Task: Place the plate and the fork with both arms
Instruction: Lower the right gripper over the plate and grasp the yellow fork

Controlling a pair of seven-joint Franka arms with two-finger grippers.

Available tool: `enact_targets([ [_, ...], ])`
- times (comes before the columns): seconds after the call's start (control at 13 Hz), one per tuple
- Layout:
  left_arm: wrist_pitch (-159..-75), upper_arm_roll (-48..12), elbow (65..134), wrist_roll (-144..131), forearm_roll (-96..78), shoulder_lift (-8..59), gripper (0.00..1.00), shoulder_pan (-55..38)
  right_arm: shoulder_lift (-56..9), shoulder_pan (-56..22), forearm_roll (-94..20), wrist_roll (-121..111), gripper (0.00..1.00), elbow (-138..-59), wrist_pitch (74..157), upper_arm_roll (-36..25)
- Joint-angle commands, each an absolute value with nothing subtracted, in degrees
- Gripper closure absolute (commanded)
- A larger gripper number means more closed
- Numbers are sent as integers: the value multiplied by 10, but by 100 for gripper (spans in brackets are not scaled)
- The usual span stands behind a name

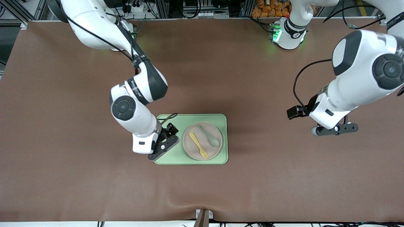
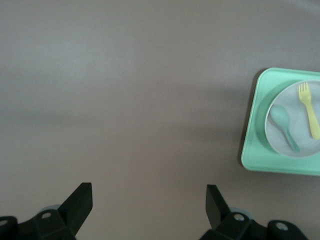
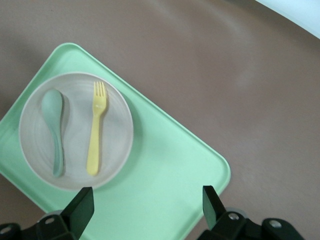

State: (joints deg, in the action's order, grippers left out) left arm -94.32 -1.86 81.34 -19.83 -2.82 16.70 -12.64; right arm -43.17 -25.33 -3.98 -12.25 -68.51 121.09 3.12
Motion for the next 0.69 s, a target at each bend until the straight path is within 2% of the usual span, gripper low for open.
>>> enact_targets([
  [0.0, -896, -18, 826, -185, -12, 129, 0, -95, -493, -284, -47, -77, 17, -619, 1243, 29],
  [0.15, -865, -18, 825, -125, -13, 123, 0, -58, -519, -300, -47, -75, 31, -614, 1285, 28],
  [0.31, -815, -21, 828, -107, -14, 99, 0, -40, -540, -307, -47, -62, 32, -611, 1309, 28],
  [0.39, -797, -22, 829, -107, -14, 85, 0, -40, -545, -312, -47, -53, 42, -610, 1316, 28],
  [0.62, -794, -24, 852, -105, -18, 46, 0, -42, -554, -328, -47, -31, 46, -612, 1318, 27],
])
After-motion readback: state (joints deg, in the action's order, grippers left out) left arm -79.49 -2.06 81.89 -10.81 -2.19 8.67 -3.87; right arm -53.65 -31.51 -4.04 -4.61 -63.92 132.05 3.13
